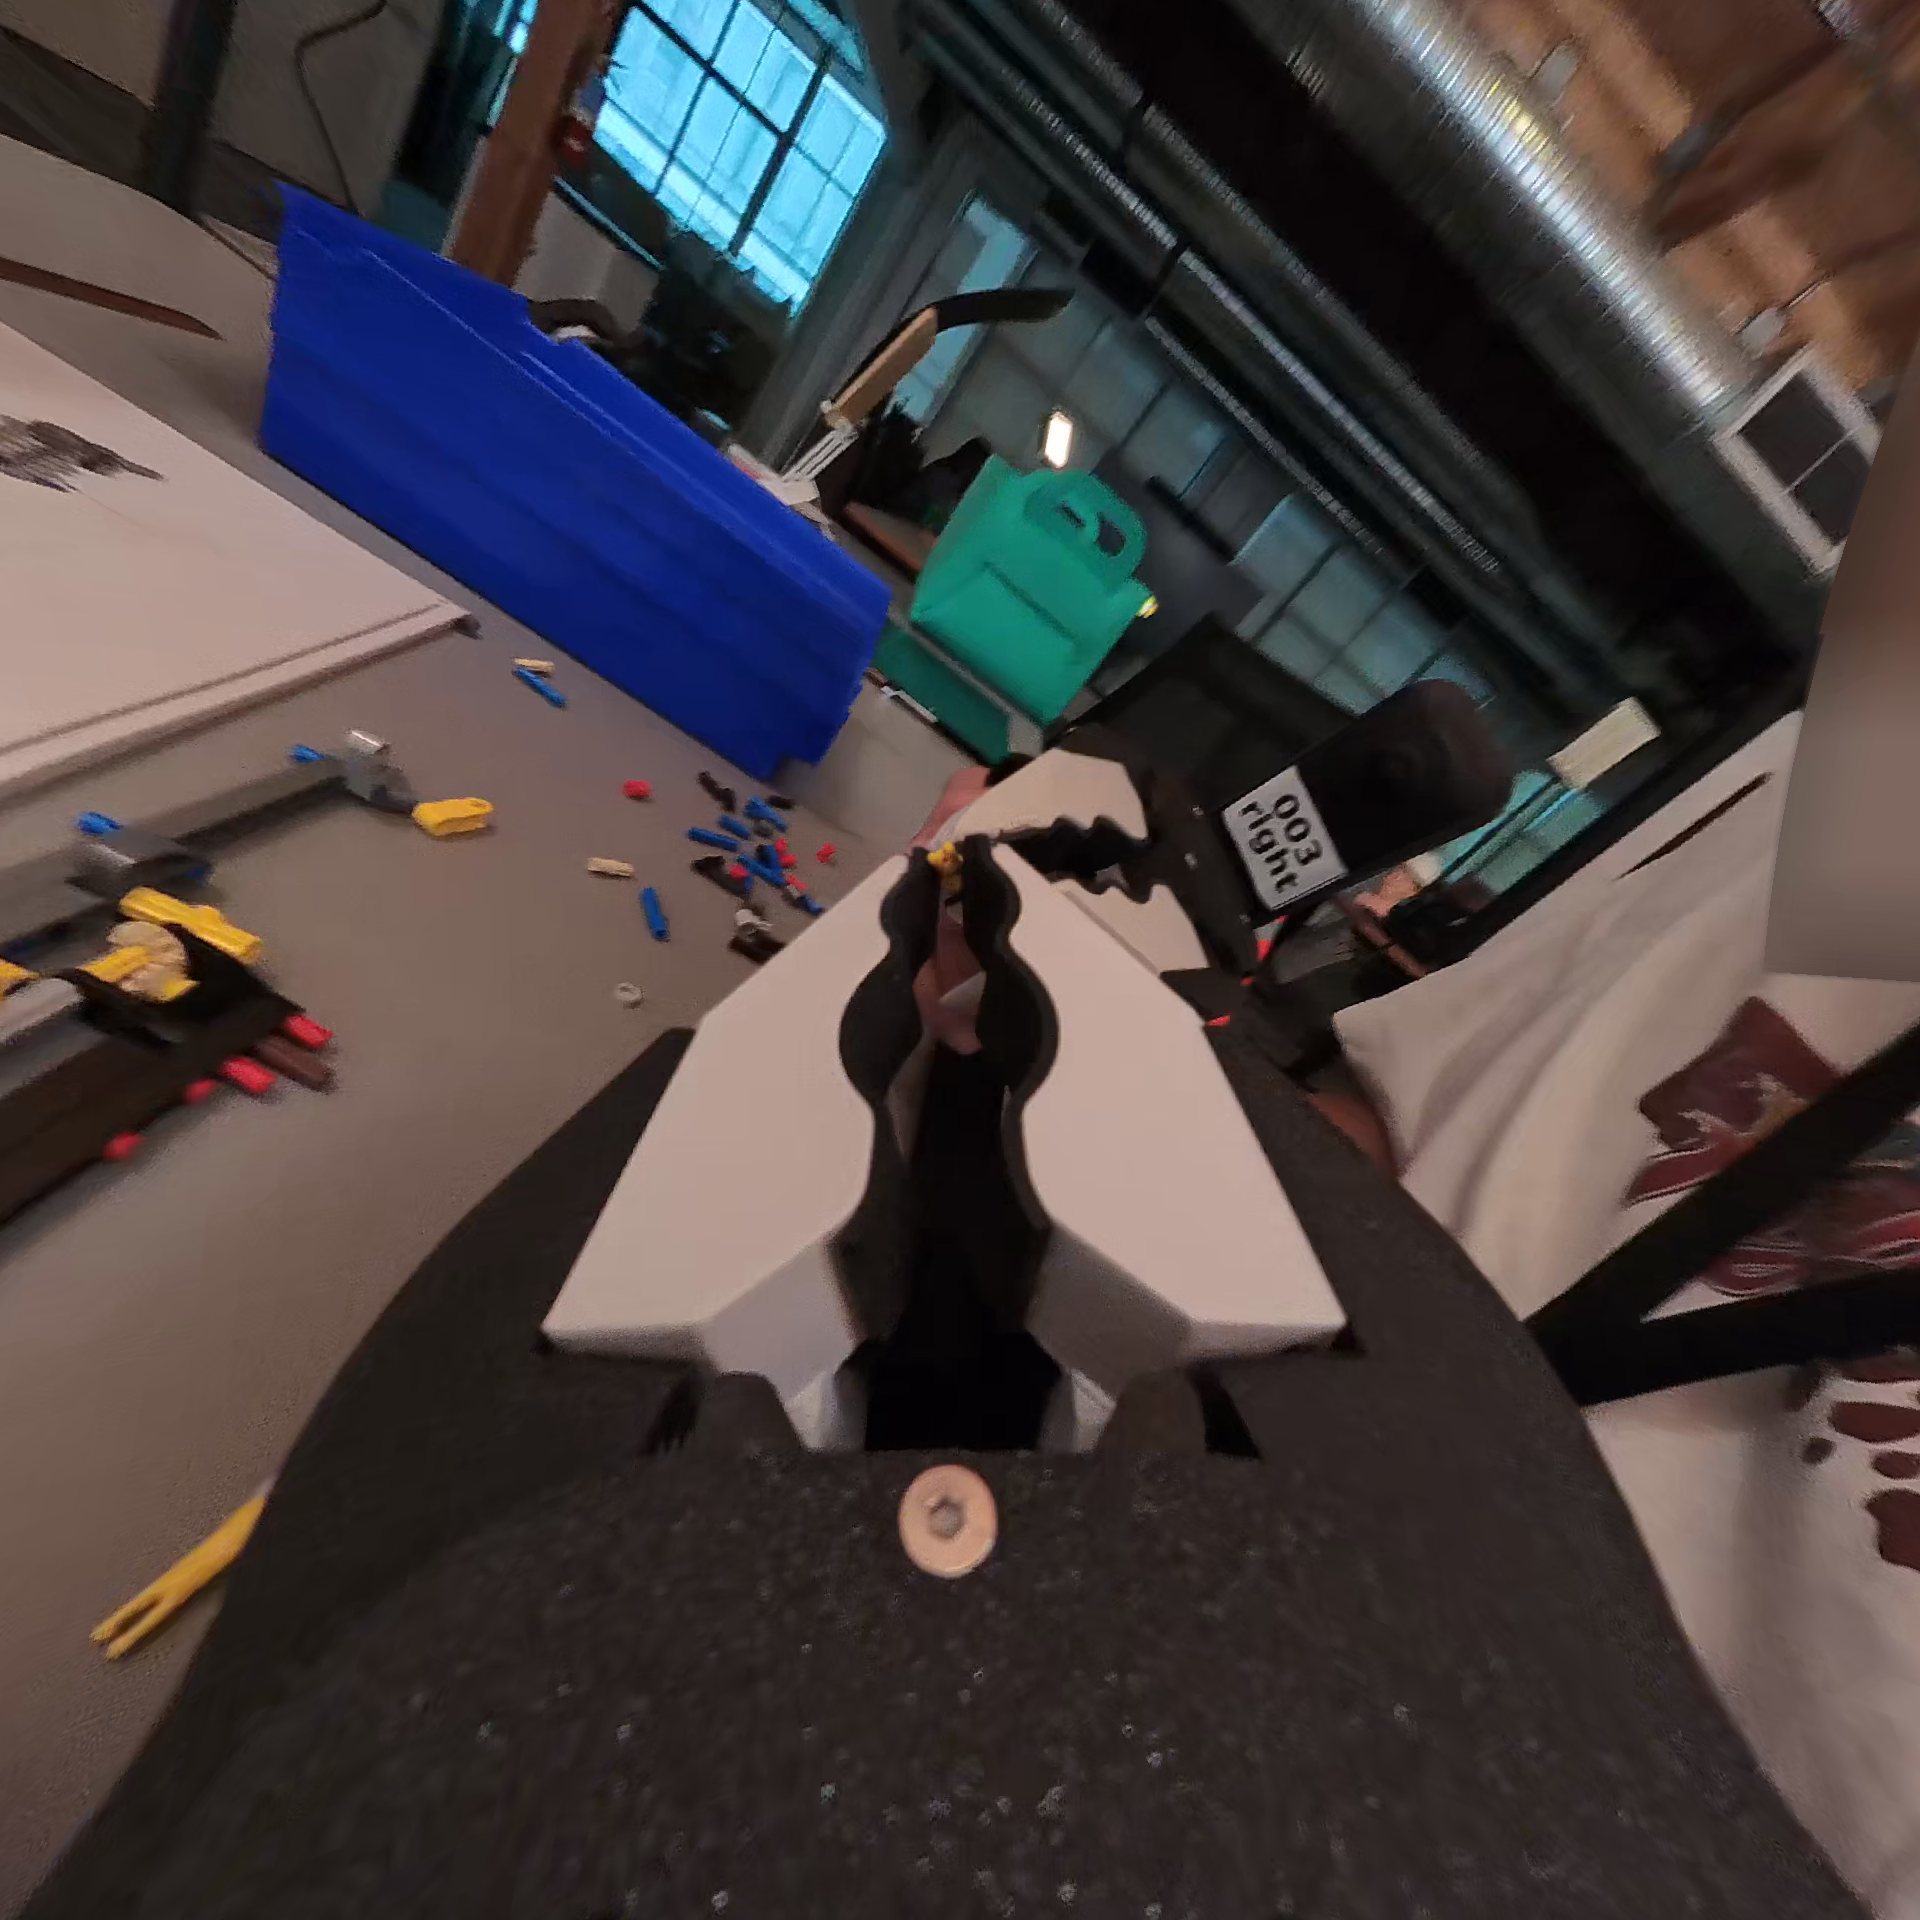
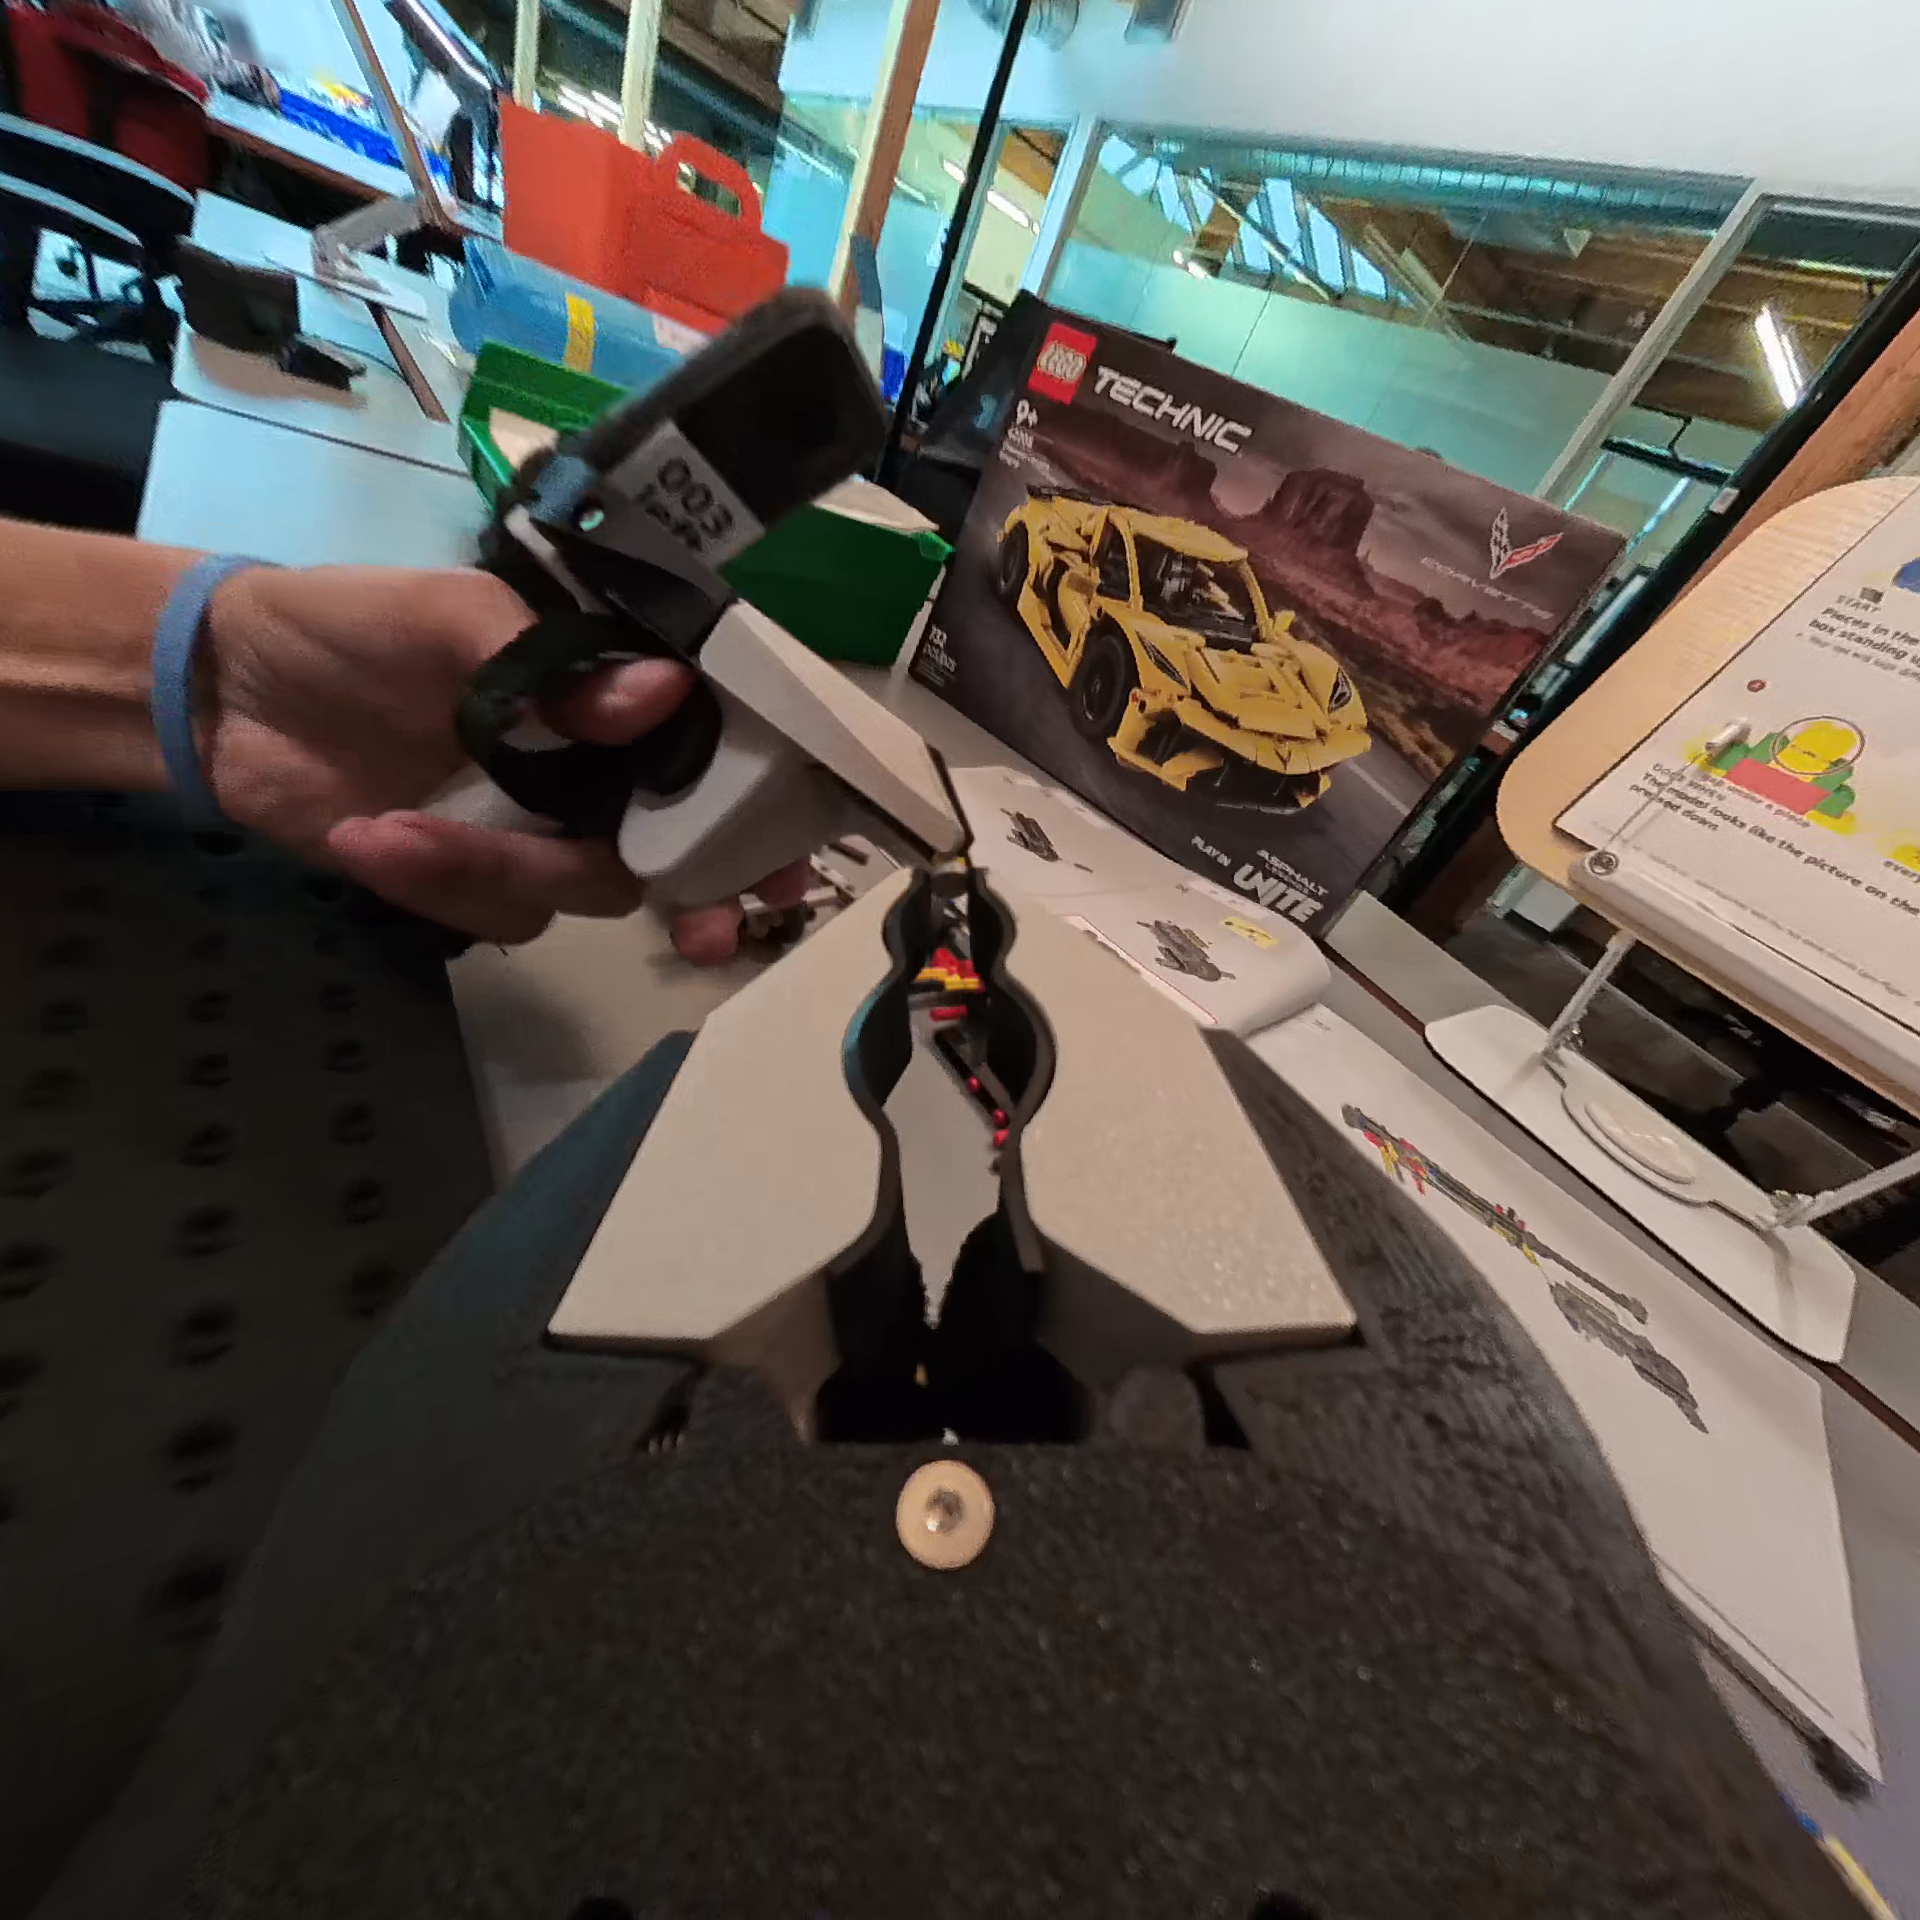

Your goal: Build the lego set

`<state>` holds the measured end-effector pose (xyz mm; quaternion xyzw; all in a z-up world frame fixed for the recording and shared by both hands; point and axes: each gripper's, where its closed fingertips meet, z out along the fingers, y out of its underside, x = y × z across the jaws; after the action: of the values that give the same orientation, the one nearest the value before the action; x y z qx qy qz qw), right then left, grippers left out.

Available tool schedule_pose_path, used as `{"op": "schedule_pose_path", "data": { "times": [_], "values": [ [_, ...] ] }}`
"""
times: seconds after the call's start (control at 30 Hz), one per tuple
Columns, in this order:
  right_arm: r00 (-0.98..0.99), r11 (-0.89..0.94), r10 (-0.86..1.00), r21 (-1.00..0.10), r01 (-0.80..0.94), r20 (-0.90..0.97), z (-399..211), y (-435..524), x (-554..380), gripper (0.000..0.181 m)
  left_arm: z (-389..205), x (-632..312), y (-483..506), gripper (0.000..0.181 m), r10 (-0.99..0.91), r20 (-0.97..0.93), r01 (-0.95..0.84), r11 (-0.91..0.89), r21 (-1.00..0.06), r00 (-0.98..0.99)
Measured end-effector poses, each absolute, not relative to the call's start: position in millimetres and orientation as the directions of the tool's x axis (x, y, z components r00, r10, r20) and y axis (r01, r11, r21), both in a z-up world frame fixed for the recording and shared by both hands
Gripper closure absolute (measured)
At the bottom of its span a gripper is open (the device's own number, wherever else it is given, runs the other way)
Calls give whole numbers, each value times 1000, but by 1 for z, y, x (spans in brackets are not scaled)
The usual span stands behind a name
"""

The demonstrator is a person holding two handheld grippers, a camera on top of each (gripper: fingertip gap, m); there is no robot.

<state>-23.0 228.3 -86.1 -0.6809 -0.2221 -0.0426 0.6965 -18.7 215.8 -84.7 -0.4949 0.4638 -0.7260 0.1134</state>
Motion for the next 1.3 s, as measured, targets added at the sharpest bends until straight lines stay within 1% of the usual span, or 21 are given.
{"op": "schedule_pose_path", "data": {
  "times": [0.1, 0.17, 0.27, 0.4, 0.47, 0.57, 0.67, 0.73, 0.83, 1.1, 1.3],
  "values": [
    [890, 182, 285, -932, 313, 355, -71, 220, -33, 174, -70, -28, 208, 177, -434, 684, -330, -643, -691, -587],
    [892, 176, 309, -942, 287, 330, -72, 219, -34, 174, -70, -29, 206, 178, -399, 693, -347, -651, -675, -601],
    [887, 171, 366, -957, 234, 282, -72, 217, -38, 175, -71, -32, 203, 178, -414, 675, -348, -625, -699, -611],
    [879, 175, 352, -945, 277, 323, -75, 218, -39, 175, -74, -33, 204, 177, -418, 679, -362, -614, -701, -604],
    [878, 182, 372, -951, 249, 301, -73, 216, -40, 175, -72, -35, 203, 177, -402, 678, -365, -618, -697, -615],
    [870, 188, 420, -963, 194, 257, -70, 213, -43, 175, -69, -37, 202, 178, -437, 638, -343, -581, -738, -634],
    [855, 136, 482, -981, 141, 190, -75, 213, -46, 175, -73, -40, 202, 177, -518, 582, -318, -512, -798, -627],
    [846, 109, 510, -987, 114, 154, -77, 212, -48, 175, -75, -42, 201, 177, -542, 562, -315, -484, -817, -625],
    [825, 59, 558, -996, 68, 90, -79, 210, -53, 175, -77, -48, 199, 177, -545, 549, -327, -454, -829, -634],
    [819, 71, 567, -995, 65, 94, -78, 208, -55, 175, -77, -55, 202, 178, -577, 511, -303, -422, -855, -637],
    [769, 29, 639, -1000, 4, 21, -79, 202, -61, 175, -81, -61, 196, 179, -578, 473, -307, -365, -879, -665]
  ]
}}
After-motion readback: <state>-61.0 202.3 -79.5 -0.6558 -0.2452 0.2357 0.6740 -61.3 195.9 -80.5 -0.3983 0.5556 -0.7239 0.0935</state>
